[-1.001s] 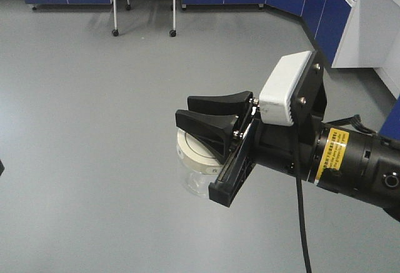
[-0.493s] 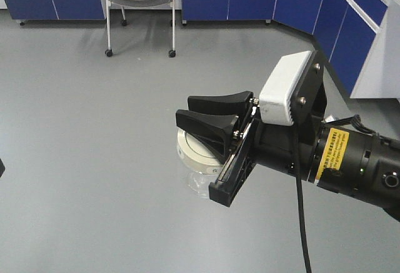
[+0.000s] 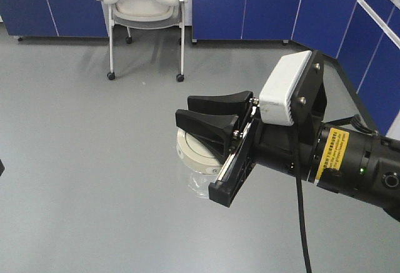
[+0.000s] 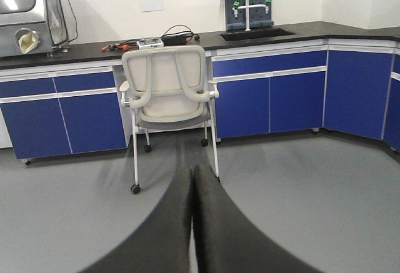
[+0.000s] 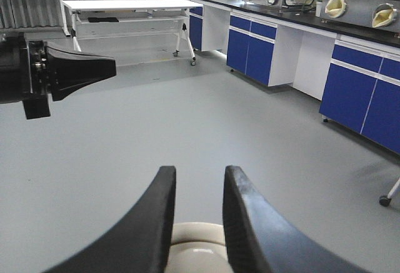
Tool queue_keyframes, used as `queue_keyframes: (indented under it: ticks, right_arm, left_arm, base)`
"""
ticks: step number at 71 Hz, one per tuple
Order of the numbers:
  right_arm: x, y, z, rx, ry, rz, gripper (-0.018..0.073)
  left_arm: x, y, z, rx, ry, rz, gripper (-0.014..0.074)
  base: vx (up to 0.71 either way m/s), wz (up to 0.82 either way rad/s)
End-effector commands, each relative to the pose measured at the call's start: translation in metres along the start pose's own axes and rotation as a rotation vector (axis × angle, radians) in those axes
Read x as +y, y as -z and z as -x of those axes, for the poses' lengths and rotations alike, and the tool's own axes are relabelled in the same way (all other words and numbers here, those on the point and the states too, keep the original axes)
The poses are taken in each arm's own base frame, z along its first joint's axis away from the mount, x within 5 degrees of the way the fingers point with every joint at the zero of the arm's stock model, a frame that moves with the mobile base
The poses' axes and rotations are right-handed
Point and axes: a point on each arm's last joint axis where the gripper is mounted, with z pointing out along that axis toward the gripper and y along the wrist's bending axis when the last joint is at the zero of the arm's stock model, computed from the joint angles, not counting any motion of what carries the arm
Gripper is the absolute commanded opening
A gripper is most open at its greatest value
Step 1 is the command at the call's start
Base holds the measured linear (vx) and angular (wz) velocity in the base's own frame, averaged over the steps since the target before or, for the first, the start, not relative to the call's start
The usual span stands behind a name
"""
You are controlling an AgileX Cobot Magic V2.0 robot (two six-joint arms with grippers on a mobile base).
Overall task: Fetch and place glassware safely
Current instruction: 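Keep holding the jar while the base drives across the lab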
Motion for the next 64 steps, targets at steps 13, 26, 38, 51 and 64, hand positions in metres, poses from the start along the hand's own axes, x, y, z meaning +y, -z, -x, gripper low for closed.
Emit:
queue_keyframes:
  ticks: [13,26,38,51,64]
  right_arm:
    - [0.0027,0.0050,0.0220,-0.108,-0.001,0.023,0.0000]
    - [0.0027,0.0049,0.0219,-0.107,-0.001,0.022,0.0000]
    - [0.0027,0.0049,0.0219,-0.107,-0.001,0.022,0.0000]
    - [0.0027,0.0049,0.0219,-0.107,-0.001,0.022,0.0000]
    - [0.0027,0.0049,0.0219,-0.107,-0.001,0.022,0.0000]
  left_arm:
    - [0.0000,-0.0006,0.0159,-0.099,0.013,-0.003,-0.0007]
    - [0.0000,-0.0006,0.0160,-0.101,0.013,-0.003,-0.0007]
    - [0.0000,-0.0006,0.0160,-0.101,0.013,-0.003,-0.0007]
    - [0.0000,-0.0006,0.0160,-0.101,0.013,-0.003,-0.0007]
    - [0.0000,-0.0006,0.0160,-0.101,0.013,-0.003,-0.0007]
  base:
    - [0.57,0.04]
    - [0.57,0.01]
    - [0.57,-0.02]
    - [0.55,-0.02]
    - [0.53,-0.01]
